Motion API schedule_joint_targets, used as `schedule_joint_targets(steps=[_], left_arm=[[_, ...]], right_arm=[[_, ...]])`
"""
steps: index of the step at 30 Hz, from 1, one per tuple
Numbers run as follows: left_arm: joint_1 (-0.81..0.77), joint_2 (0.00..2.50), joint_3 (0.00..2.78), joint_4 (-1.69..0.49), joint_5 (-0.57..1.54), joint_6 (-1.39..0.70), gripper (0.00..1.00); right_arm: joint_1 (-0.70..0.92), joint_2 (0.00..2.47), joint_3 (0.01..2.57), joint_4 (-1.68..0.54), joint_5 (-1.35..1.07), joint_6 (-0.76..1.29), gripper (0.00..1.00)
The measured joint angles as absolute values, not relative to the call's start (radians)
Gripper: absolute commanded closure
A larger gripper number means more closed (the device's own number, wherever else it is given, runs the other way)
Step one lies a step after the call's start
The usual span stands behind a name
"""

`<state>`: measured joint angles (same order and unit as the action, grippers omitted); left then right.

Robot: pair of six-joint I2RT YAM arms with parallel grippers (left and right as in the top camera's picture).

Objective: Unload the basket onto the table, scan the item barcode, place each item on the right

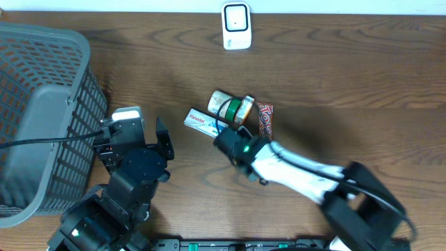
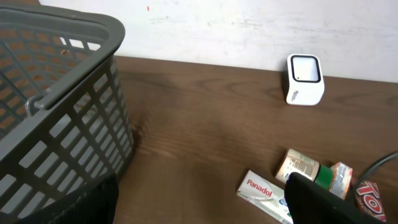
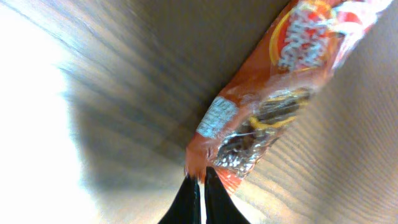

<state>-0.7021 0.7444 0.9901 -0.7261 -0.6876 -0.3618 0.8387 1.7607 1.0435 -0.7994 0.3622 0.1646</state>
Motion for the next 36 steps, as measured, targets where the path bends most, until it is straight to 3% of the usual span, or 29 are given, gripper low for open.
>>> schedule_joint_targets(steps=[6, 7, 9, 12, 13, 14, 15, 25, 36], left_arm=[[-0.702, 0.744, 0.99, -0.726, -0.688, -0.361, 0.14], [-0.702, 0.744, 0.99, -0.727, -0.688, -0.362, 0.14], [-0.702, 0.744, 0.99, -0.727, -0.688, -0.362, 0.14], [-0.702, 0.744, 0.99, -0.726, -0.688, -0.362, 0.14], [-0.702, 0.744, 0.99, -0.726, -0.688, -0.362, 0.14], [-0.702, 0.744, 0.99, -0.726, -0.688, -0.362, 0.14], [-0.702, 0.744, 0.99, -0.726, -0.688, -0.361, 0.14], [-0.702, 0.744, 0.99, -0.726, -0.688, -0.362, 0.14], [-0.702, 0.744, 0.99, -0.726, -0.688, -0.362, 0.14]], right_arm=[[0.624, 1.33, 1.241, -0.895, -0.13, 0.167, 0.99], [0.568, 1.26, 1.248, -0.944, -0.17, 0.168, 0.78], [0.506, 1.196, 1.24, -1.025, -0.17, 0.175, 0.48], [0.527, 1.219, 1.168, -1.027, -0.134, 0.178, 0.46], [0.554, 1.245, 1.131, -1.002, -0.099, 0.189, 0.39], [0.6, 1.288, 1.074, -0.976, -0.035, 0.213, 0.12], [0.634, 1.311, 1.034, -0.948, 0.026, 0.241, 0.09], [0.829, 1.567, 0.904, -0.71, 0.348, 0.369, 0.09], [0.86, 1.789, 0.919, -0.572, 0.701, 0.346, 0.13]])
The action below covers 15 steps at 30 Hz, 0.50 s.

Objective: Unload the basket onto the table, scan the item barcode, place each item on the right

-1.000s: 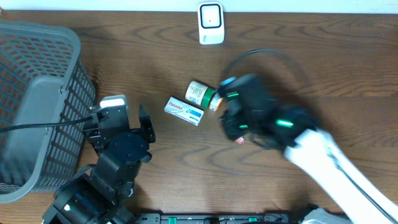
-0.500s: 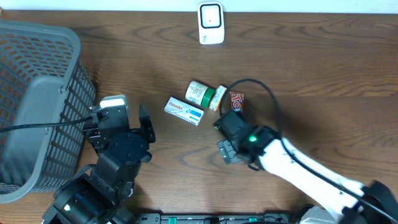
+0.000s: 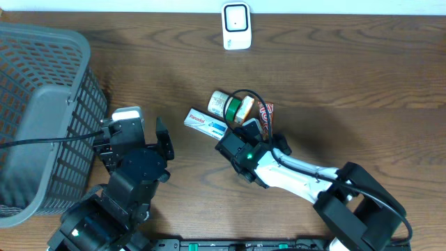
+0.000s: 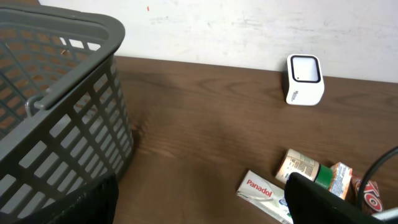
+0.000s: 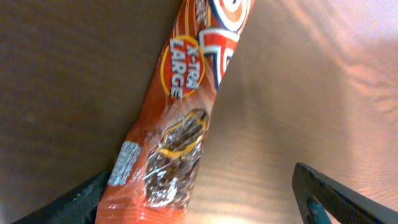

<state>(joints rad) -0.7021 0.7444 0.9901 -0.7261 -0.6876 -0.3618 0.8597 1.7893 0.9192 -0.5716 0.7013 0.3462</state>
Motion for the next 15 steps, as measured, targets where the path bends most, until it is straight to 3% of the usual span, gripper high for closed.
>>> schedule_joint_targets(steps=[10, 12, 13, 14, 15], left_arm=[[-0.702, 0.744, 0.99, -0.726, -0.688, -0.361, 0.14], [-0.702, 0.744, 0.99, -0.726, -0.688, -0.361, 0.14], [-0.702, 0.744, 0.99, -0.726, -0.688, -0.361, 0.14], [-0.702, 0.744, 0.99, -0.727, -0.688, -0.362, 0.14], [-0.702, 0.744, 0.99, -0.727, -0.688, -0.362, 0.14]], right_arm=[[0.869, 1.859, 0.936, -0.508, 0.823, 0.273, 0.26], [0.862, 1.886, 0.943, -0.466, 0.854, 0.242, 0.47], [0.85, 1.906, 0.946, -0.418, 0.862, 0.2, 0.79], [0.837, 1.928, 0.951, -0.385, 0.872, 0.177, 0.97], [0.826, 1.946, 0.956, -0.368, 0.87, 0.163, 0.99]])
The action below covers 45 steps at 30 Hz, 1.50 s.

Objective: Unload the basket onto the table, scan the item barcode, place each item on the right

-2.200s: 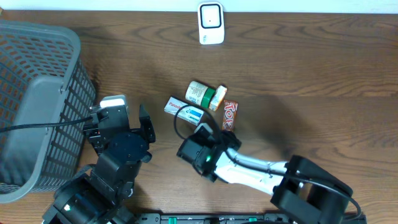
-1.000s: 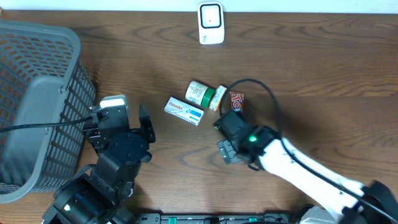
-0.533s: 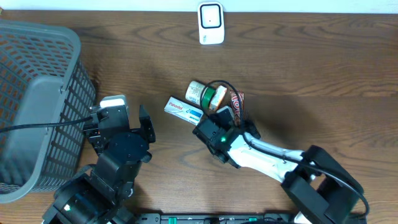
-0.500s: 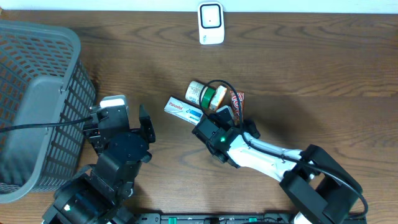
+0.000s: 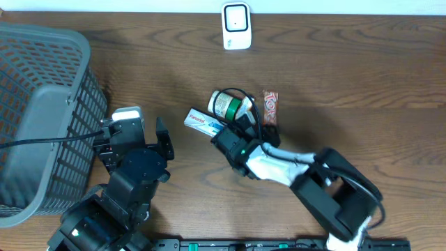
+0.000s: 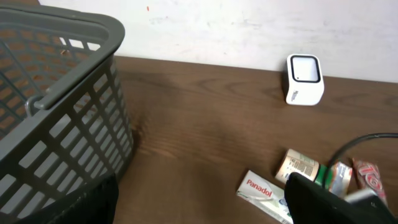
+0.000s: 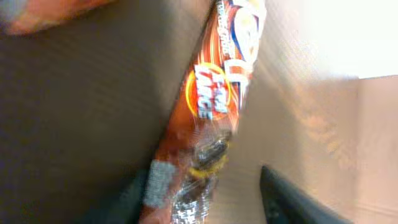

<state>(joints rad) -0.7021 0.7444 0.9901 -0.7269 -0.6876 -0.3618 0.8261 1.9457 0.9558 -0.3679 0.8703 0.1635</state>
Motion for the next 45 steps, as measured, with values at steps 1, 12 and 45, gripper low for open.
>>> schedule_joint_targets(steps=[1, 12, 45], left_arm=[[-0.702, 0.744, 0.99, -0.727, -0.688, -0.362, 0.14], [-0.702, 0.744, 0.99, -0.726, -0.688, -0.362, 0.14], [-0.702, 0.744, 0.99, -0.726, -0.688, -0.361, 0.14]], right_arm=[[0.812, 1.965, 0.959, -0.351, 0.868, 0.146, 0.99], [0.667, 1.944, 1.124, -0.685, 0.559, 0.103, 0.99], [0.379, 1.491, 1.068, -1.007, -0.63, 0.183, 0.01]])
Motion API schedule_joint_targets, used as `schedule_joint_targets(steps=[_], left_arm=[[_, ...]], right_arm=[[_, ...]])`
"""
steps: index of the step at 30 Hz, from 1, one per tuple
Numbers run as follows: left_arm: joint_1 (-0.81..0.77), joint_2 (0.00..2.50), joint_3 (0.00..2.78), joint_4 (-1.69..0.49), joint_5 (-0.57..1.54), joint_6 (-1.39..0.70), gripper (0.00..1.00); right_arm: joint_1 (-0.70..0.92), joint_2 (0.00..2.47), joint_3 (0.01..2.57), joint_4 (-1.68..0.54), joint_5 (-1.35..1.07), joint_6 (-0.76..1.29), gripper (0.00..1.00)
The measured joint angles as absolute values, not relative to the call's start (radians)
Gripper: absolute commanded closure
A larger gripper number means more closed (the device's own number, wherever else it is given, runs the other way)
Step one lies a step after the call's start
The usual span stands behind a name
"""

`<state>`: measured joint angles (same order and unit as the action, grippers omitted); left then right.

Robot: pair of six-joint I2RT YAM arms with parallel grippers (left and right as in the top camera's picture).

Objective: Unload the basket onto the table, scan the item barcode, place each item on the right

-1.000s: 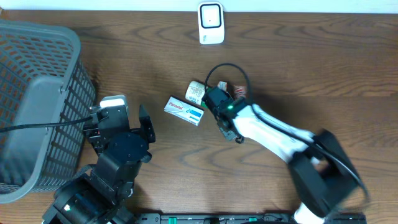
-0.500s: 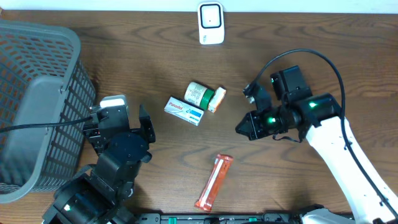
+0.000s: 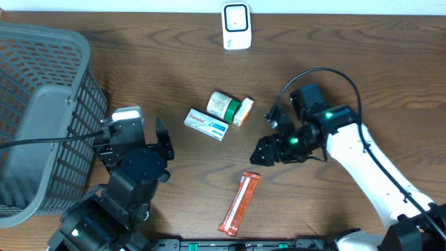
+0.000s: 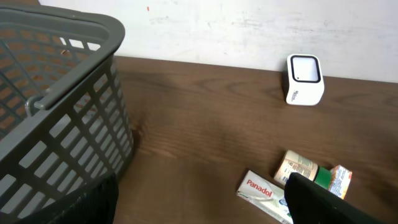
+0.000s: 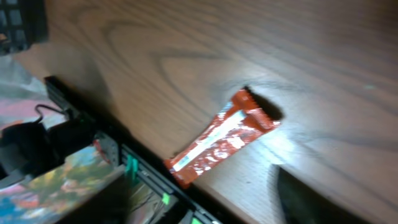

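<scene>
An orange candy bar (image 3: 240,203) lies flat near the table's front edge; in the right wrist view the candy bar (image 5: 222,138) shows a pale strip along it. My right gripper (image 3: 267,150) hovers up and to the right of it, open and holding nothing; one dark finger (image 5: 311,199) shows at the lower right. The white scanner (image 3: 237,26) stands at the far edge, as does the scanner (image 4: 304,79) in the left wrist view. My left gripper (image 4: 205,211) is open and empty, low at the left front beside the basket.
A grey mesh basket (image 3: 38,111) fills the left side. A Panadol box (image 3: 207,124), a green-capped bottle (image 3: 223,106) and a small orange box (image 3: 243,111) lie together mid-table. A black rail (image 5: 118,155) runs along the front edge next to the bar.
The candy bar was beside the bottle and now lies near the front edge. My right arm has swung out to the right, its gripper now above the mid-table. The left arm is unchanged.
My right gripper was shut with its tips at the candy bar's end, next to the cluster of items. Then it stood open over the bar, which had turned more upright right of the bottle. Now the bar lies at the front edge and the gripper is open and empty.
</scene>
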<state>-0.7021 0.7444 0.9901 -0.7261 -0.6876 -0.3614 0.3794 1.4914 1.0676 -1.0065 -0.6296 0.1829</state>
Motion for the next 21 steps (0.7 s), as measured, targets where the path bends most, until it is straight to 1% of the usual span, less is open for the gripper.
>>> schedule_joint_targets(steps=[3, 8, 11, 16, 18, 20, 21], left_arm=[[-0.702, 0.744, 0.99, -0.726, -0.688, -0.362, 0.14], [-0.702, 0.744, 0.99, -0.726, -0.688, -0.362, 0.14], [-0.702, 0.744, 0.99, -0.726, -0.688, -0.362, 0.14], [-0.702, 0.744, 0.99, -0.726, -0.688, -0.362, 0.14], [-0.702, 0.744, 0.99, -0.726, -0.688, -0.362, 0.14], [-0.702, 0.744, 0.99, -0.726, -0.688, -0.362, 0.14], [-0.702, 0.744, 0.99, -0.726, -0.688, -0.361, 0.14]], right_arm=[[0.404, 1.491, 1.068, -0.974, -0.639, 0.258, 0.01], [0.467, 1.493, 1.065, -1.044, -0.504, 0.566, 0.01], [0.57, 1.531, 1.065, -1.019, -0.389, 0.785, 0.01], [0.689, 1.666, 1.065, -0.985, -0.302, 0.993, 0.01], [0.71, 1.723, 1.065, -0.979, -0.285, 1.029, 0.04], [0.727, 1.782, 1.065, -0.971, -0.271, 1.053, 0.11], [0.735, 1.81, 1.065, -0.968, -0.267, 1.064, 0.12]])
